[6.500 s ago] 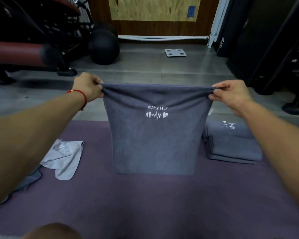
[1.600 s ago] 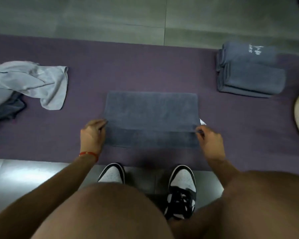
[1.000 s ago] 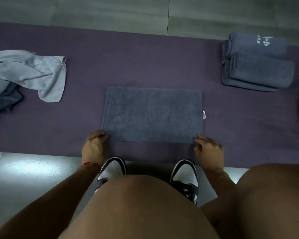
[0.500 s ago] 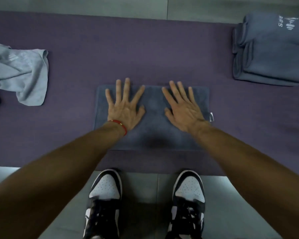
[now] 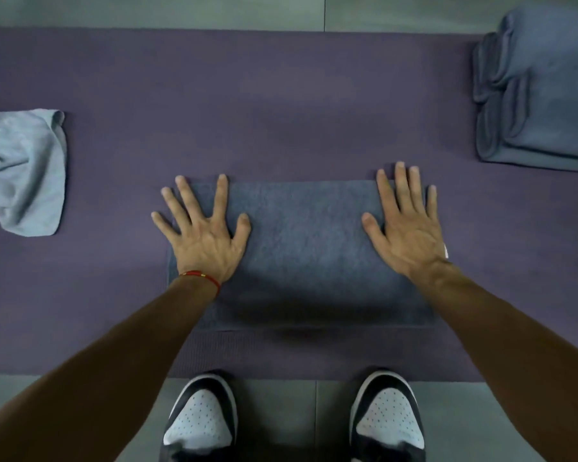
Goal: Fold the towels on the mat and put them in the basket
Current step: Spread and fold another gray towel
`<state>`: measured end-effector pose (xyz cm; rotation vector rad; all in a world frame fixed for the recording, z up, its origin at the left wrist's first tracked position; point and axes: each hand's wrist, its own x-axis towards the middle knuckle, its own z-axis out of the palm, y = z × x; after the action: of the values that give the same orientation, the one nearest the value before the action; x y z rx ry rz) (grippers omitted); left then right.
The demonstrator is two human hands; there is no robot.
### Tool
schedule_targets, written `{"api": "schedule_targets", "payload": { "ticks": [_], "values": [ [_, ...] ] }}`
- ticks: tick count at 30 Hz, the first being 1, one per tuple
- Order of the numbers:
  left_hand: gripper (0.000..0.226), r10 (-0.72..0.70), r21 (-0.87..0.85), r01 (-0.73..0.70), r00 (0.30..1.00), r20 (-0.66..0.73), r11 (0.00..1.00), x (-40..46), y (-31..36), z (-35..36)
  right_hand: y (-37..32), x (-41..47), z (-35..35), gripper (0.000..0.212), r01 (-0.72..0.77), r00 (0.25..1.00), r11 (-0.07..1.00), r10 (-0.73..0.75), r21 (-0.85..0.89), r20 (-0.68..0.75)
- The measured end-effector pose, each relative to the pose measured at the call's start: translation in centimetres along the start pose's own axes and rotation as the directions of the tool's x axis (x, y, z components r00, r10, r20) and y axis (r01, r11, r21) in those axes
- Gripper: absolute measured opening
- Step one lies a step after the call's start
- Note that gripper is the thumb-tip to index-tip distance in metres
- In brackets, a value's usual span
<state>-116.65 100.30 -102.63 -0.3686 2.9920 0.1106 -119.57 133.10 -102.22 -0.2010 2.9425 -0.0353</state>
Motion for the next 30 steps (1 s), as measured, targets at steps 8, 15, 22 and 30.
{"api": "schedule_targets", "payload": {
  "ticks": [8, 15, 22, 30],
  "values": [
    [0.075, 0.013, 0.029, -0.013, 1.000, 0.014, 0.999, -0.1, 0.0, -0.6, 0.7, -0.1, -0.6, 0.079, 0.024, 0.999, 0.999, -0.025, 0.020, 0.024],
    [0.074, 0.535, 0.025, -0.536, 0.844, 0.025, 0.844, -8.8, 6.4, -2.1, -0.9, -6.7, -0.6, 0.071, -0.360, 0.916, 0.928, 0.371, 0.093, -0.156],
    [0.071, 0.564, 0.079, -0.581, 0.808, 0.170, 0.810, -10.3, 7.2, -0.8, -0.3, -7.2, -2.3, 0.050, -0.441, 0.858, 0.700, 0.513, 0.561, 0.034],
    [0.072, 0.548, 0.032, -0.571, 0.802, 0.238, 0.821, -10.3, 7.5, -1.7, 0.9, -5.6, -4.2, 0.030, -0.653, 0.745, 0.370, 0.473, 0.661, 0.471]
  ]
}}
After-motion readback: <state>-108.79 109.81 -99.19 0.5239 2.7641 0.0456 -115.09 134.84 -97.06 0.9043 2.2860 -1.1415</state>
